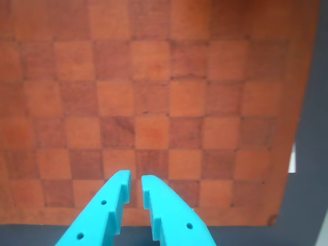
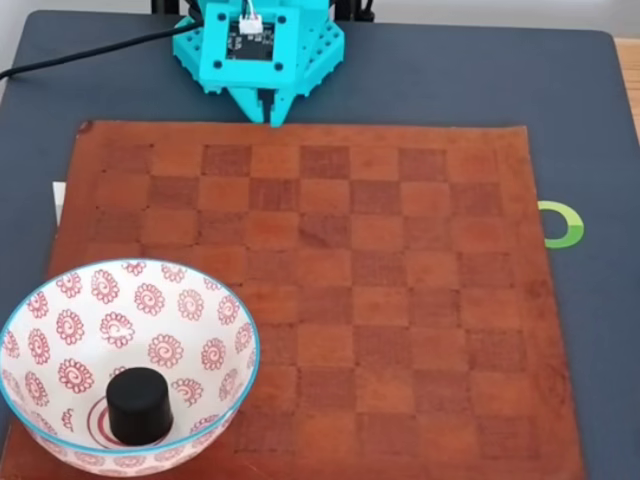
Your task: Grasp a black cylinder and put it in a bowl.
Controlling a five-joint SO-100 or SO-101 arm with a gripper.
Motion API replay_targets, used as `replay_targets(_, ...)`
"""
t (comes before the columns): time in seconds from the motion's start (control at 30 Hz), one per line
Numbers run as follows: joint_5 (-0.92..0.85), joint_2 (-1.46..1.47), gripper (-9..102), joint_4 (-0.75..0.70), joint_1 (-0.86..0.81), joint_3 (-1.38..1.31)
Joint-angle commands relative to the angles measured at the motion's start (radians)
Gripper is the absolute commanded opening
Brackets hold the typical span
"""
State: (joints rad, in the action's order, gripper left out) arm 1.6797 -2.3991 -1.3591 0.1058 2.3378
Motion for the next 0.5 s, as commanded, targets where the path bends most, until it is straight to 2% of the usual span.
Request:
replay_targets(0.0,0.029,-0.118,0,0.063,0.028,0.114)
replay_targets(0.27,0.055,-0.344,1,0.267,0.041,0.434)
replay_targets(0.47,0.055,-0.495,1,0.285,0.034,0.546)
